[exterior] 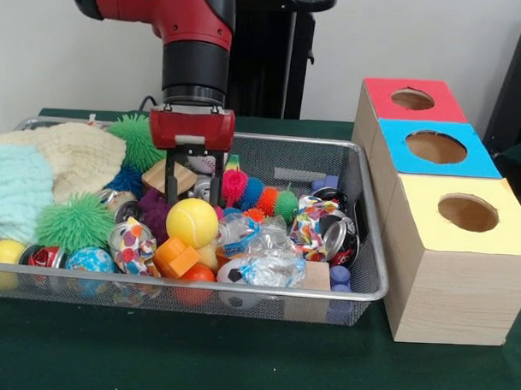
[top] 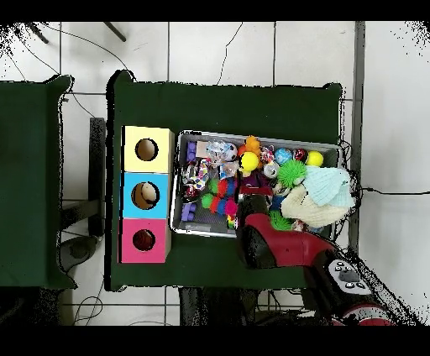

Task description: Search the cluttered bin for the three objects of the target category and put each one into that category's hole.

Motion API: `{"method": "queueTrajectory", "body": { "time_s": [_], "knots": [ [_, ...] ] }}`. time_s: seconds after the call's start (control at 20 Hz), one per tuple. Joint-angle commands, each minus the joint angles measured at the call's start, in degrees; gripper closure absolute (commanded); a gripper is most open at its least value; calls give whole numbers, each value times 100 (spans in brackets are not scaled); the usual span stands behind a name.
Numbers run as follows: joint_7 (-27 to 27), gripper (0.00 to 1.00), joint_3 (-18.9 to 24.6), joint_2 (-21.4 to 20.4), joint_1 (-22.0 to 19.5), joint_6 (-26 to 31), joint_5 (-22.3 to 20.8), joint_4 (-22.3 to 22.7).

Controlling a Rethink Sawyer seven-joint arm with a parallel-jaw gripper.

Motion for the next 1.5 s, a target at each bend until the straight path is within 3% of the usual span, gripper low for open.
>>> {"method": "queueTrajectory", "body": {
  "time_s": [0.05,0.4,0.5,0.6,0.9,1.1,1.5],
  "knots": [
    [1169,0,290,174,61,33,330,106],
    [1045,0,507,366,138,417,224,-73],
    [1078,0,1259,575,-408,867,-466,-198],
    [987,0,1835,706,-816,1394,-822,-213],
    [149,0,2995,1256,-1707,2918,-991,-288],
    [-244,0,3203,1492,-1869,3398,-904,-409],
    [-365,0,3190,1809,-1850,3476,-1034,-714]
  ]
}}
